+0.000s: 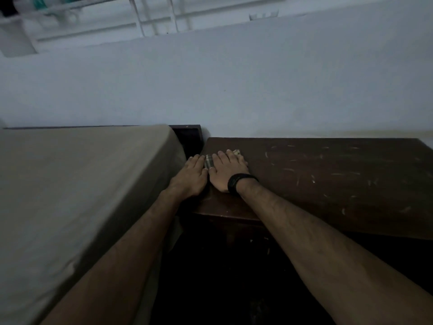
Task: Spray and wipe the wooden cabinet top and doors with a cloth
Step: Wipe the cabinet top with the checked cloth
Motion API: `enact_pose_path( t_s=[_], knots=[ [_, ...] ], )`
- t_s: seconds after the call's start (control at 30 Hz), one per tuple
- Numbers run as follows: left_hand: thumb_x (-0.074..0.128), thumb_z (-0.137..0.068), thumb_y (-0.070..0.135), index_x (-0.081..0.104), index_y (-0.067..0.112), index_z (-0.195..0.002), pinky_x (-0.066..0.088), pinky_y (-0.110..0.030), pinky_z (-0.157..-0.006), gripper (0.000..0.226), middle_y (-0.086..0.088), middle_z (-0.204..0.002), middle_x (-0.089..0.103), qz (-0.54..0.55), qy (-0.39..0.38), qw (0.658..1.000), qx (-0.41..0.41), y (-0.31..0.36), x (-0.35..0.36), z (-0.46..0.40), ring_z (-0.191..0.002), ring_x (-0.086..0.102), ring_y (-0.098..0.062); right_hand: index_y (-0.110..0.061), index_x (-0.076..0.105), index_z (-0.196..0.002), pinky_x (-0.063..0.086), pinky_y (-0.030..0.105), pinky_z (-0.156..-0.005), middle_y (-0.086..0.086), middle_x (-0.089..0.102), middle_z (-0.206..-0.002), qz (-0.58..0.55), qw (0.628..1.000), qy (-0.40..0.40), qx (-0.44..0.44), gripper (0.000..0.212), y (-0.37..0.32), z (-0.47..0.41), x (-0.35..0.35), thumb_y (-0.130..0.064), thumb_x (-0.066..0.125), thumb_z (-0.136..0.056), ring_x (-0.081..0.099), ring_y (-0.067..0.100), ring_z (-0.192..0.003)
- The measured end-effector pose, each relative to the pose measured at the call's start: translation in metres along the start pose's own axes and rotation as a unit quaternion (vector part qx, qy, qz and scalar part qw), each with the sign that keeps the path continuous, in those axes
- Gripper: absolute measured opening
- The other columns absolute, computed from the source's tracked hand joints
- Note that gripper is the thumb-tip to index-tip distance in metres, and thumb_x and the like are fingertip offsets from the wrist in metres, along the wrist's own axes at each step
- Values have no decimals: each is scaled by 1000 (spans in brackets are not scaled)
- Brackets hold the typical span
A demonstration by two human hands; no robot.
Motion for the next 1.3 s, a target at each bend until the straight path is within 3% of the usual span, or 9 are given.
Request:
enact_pose_path(
  t_s=[0.07,0.17,0.4,0.5,0.67,0.9,1.03,1.3],
  knots=[
    [6,-102,34,8,-3,-155,-4,-31,-122,65,-19,-165,8,-13,-5,1000,5,1,2,16,-153,3,-26,-17,11,-159,-2,48,-123,1,5,-167,3,1000,1,-6,60,-8,15,2,-39,19,-103,-2,24,-153],
    [9,-106,34,10,-2,-156,-5,-30,-122,61,-19,-165,8,-12,3,1000,-5,-3,5,36,-153,4,-25,-17,12,-158,-1,48,-123,2,6,-167,1,1000,6,-14,60,-18,36,5,-39,19,-103,-1,24,-153],
    [-15,-80,54,15,2,-157,6,-40,-125,97,-15,-165,13,-43,39,998,3,-14,15,69,-153,7,-26,-16,14,-158,-2,48,-122,3,9,-166,-1,999,31,-9,60,-36,79,9,-38,21,-103,1,25,-153],
    [-19,-87,53,15,4,-157,6,-40,-125,92,-13,-165,13,-63,55,997,5,-12,19,85,-154,5,-26,-16,16,-158,-2,48,-122,4,11,-166,7,999,48,-19,59,-41,96,10,-39,21,-103,2,25,-152],
    [12,-98,45,17,14,-158,13,-38,-124,68,-3,-166,15,-39,95,995,-14,-7,13,99,-153,12,-20,-16,17,-158,-3,47,-122,3,12,-166,4,998,52,-28,59,-42,103,9,-38,22,-103,2,25,-152],
    [-2,-89,51,10,9,-158,11,-43,-124,82,-9,-167,7,-53,21,998,-26,-10,17,55,-154,3,-22,-21,12,-158,-4,44,-123,-1,4,-167,-6,1000,0,-20,59,-26,66,5,-39,20,-102,-2,21,-153],
    [17,-106,36,7,8,-158,6,-43,-125,60,-10,-167,2,-42,4,998,-47,-3,12,33,-154,-1,-23,-21,10,-159,-4,42,-123,-1,1,-167,1,1000,-14,-12,60,-12,45,-1,-40,19,-103,-3,20,-153],
    [6,-97,47,6,8,-158,6,-43,-125,73,-11,-167,3,-50,-15,998,-47,-13,16,-6,-154,-1,-21,-20,7,-159,-5,43,-123,0,-1,-167,6,999,-39,2,60,3,16,-3,-40,17,-104,-5,21,-153]
  ],
)
Point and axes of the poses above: each hand's wrist, its own z-axis away from the middle knuckle, its own x-axis out of the palm, y = z × x, the point moved 9 cm from there along -z, towards the middle knuckle
